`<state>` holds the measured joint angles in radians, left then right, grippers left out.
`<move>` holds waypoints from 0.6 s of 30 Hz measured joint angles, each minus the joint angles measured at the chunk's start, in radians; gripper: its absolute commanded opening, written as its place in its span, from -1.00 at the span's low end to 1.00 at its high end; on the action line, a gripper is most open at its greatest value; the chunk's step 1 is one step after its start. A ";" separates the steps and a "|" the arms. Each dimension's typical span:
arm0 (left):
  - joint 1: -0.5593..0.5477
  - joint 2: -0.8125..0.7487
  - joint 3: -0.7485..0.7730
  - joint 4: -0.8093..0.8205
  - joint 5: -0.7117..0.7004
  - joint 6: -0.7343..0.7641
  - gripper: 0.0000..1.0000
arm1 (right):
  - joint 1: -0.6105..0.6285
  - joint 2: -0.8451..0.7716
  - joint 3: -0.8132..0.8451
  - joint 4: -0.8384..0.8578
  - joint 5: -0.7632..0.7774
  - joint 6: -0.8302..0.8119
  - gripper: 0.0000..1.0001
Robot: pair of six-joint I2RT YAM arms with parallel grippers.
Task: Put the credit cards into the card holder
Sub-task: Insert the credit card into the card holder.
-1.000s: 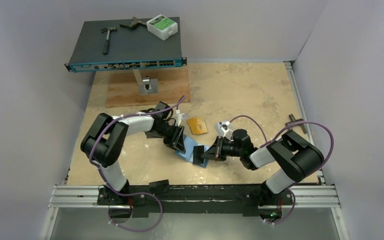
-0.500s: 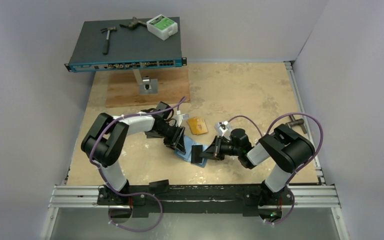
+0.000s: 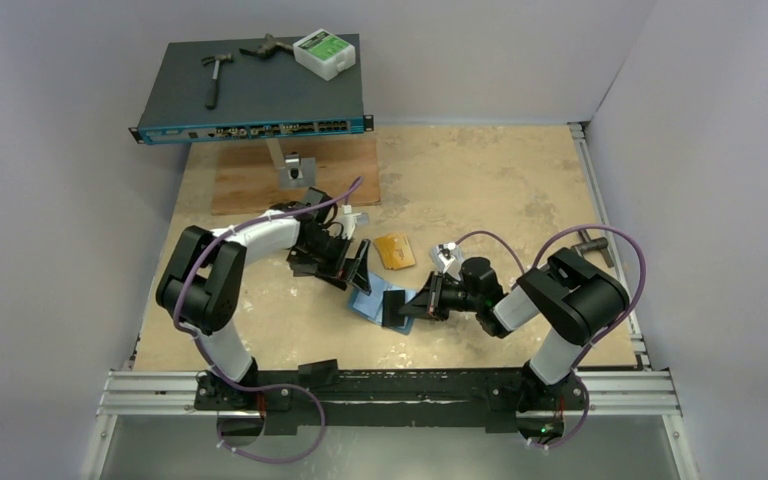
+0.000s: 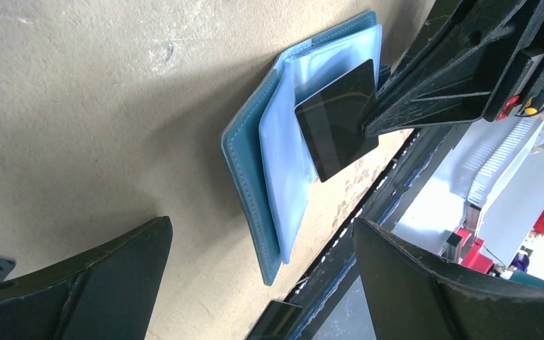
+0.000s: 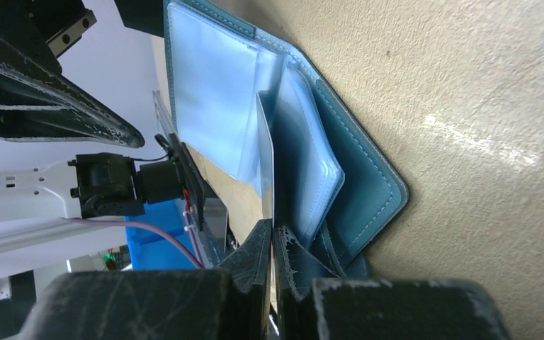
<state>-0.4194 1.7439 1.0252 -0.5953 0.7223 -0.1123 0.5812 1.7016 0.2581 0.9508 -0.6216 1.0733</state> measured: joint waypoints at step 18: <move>0.006 0.001 0.023 -0.079 0.026 0.080 -0.29 | 0.000 -0.022 0.000 -0.012 0.001 -0.004 -1.00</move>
<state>-0.4133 1.7447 1.0485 -0.6743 0.7483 -0.0322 0.5812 1.6798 0.2577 0.9390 -0.6209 1.0691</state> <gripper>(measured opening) 0.395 0.004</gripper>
